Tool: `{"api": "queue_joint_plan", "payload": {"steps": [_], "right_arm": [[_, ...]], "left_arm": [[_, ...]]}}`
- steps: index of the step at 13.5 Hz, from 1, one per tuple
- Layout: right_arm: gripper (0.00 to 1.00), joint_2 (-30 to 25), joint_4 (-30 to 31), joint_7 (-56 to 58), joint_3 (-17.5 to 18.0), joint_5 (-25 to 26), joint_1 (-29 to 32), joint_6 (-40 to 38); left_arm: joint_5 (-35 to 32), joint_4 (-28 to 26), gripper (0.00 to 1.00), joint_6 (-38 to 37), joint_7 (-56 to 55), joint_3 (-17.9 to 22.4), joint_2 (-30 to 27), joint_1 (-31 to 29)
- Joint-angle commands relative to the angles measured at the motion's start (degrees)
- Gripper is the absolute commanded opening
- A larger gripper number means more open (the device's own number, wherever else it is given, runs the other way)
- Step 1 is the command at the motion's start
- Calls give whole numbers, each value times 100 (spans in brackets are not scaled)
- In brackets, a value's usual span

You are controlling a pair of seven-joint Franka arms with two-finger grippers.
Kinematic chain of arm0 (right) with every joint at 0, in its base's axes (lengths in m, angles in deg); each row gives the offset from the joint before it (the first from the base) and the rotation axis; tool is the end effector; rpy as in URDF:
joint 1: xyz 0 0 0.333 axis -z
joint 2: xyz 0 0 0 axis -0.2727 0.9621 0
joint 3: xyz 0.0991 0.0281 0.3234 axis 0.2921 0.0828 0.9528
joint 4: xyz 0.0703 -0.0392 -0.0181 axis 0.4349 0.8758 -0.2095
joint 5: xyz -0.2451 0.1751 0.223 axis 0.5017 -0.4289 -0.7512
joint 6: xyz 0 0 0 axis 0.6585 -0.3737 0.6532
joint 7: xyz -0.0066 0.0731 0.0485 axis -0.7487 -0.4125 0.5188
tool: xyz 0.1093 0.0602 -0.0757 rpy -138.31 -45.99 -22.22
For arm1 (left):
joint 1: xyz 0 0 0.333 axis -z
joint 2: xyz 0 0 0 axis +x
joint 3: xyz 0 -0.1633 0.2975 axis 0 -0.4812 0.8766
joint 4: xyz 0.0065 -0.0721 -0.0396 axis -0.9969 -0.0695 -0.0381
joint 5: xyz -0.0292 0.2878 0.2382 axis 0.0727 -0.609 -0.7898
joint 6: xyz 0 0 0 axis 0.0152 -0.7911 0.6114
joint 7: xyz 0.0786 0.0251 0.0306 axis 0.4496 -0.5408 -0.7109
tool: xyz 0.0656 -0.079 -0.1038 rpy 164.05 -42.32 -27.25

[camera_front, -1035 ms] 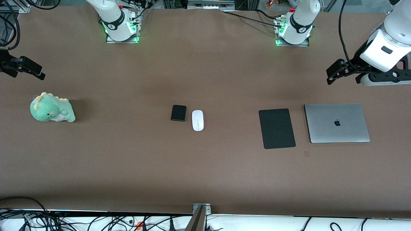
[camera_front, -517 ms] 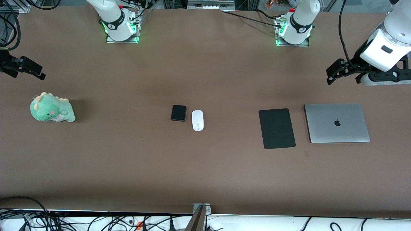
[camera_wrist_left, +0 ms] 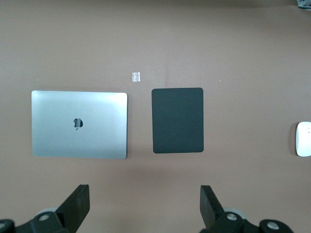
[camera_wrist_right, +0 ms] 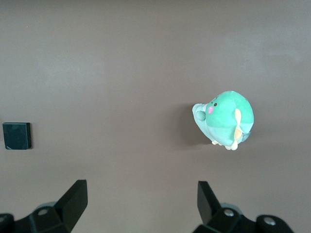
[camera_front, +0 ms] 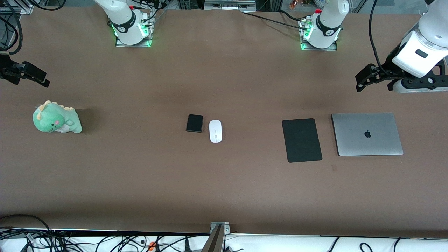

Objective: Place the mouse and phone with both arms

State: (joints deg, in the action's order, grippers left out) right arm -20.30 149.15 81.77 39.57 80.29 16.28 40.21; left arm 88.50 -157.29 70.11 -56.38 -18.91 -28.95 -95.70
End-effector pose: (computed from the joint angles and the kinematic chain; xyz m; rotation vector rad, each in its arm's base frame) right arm 0.5244 -0.0433 0.5890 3.1321 -0.1430 0.0112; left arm 0.5349 -0.0805 0.6082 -3.1353 -0.1124 -0.0573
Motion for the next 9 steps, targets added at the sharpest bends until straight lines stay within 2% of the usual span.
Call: {"api": "queue_joint_plan", "payload": {"steps": [1,9], "right_arm": [[100,-54,50,-28,88,35,86,-20],[100,-54,50,-19,62,35,86,-169]], "left_arm": [[-138,214,100,-55,4,-40,98,25],[-156,293,100,-47,-5,-110,116,34]]}}
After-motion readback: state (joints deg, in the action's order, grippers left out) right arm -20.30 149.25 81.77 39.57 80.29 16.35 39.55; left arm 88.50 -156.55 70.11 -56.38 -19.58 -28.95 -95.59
